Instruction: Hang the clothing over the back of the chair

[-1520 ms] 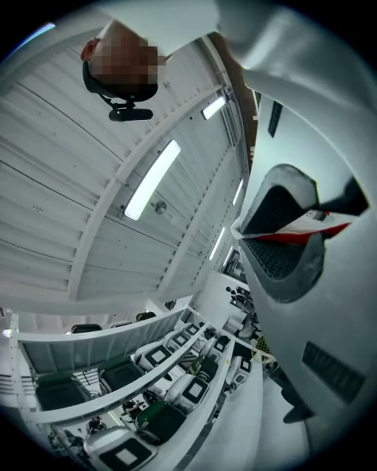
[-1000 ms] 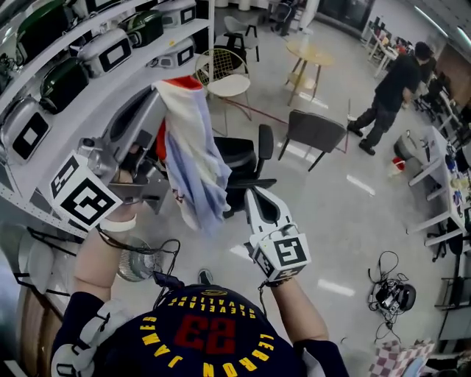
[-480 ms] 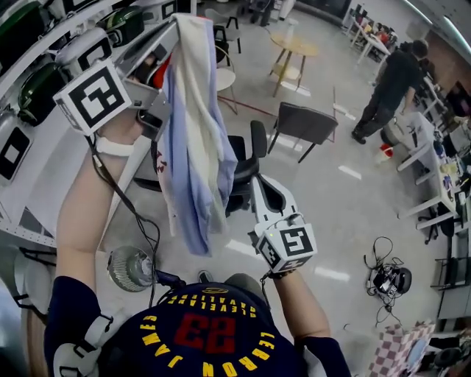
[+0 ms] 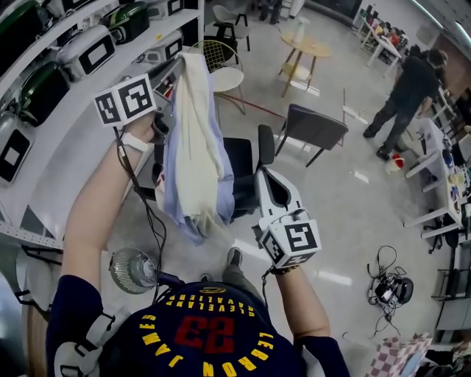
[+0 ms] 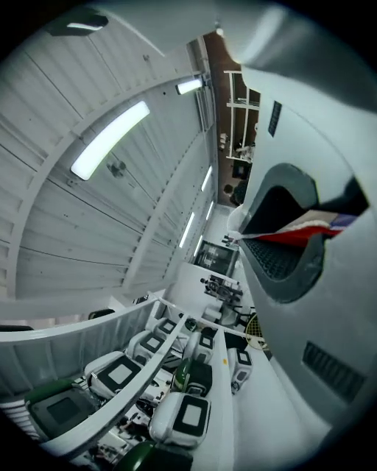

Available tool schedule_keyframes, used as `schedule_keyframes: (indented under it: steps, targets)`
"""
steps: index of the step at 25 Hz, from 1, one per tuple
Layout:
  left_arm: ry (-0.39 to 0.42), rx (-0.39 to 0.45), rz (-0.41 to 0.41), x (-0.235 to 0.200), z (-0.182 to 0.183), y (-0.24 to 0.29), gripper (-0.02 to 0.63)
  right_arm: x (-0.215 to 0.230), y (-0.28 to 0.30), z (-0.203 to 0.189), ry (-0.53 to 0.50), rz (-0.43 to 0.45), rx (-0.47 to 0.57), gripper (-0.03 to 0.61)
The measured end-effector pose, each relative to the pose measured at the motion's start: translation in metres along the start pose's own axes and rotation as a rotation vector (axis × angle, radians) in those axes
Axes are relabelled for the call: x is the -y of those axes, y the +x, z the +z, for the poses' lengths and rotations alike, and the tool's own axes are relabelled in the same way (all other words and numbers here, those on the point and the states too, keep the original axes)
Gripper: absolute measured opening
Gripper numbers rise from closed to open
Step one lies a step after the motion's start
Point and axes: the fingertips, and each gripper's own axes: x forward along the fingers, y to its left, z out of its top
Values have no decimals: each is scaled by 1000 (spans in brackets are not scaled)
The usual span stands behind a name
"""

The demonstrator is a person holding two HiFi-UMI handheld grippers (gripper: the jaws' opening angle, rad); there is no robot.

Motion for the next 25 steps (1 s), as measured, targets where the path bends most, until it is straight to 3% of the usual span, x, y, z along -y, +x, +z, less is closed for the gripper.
schedule_keyframes:
  steps: [4, 9, 15, 20, 25]
  targets:
    - [49, -133, 54, -40, -45, 24, 20, 17, 28, 0, 10, 19, -4, 8]
    - [108, -321, 40, -71, -118, 47, 21, 44, 59, 1, -9, 20, -15, 8]
    - [398, -623, -37, -86, -207, 49, 21, 76, 82, -7, -6, 18, -35, 8]
    - [497, -802, -99, -93, -259, 45, 25, 90, 96, -23, 19, 18, -55, 8]
    - [485, -915, -99, -108, -284, 37, 158, 95, 103, -30, 35, 25, -64, 8]
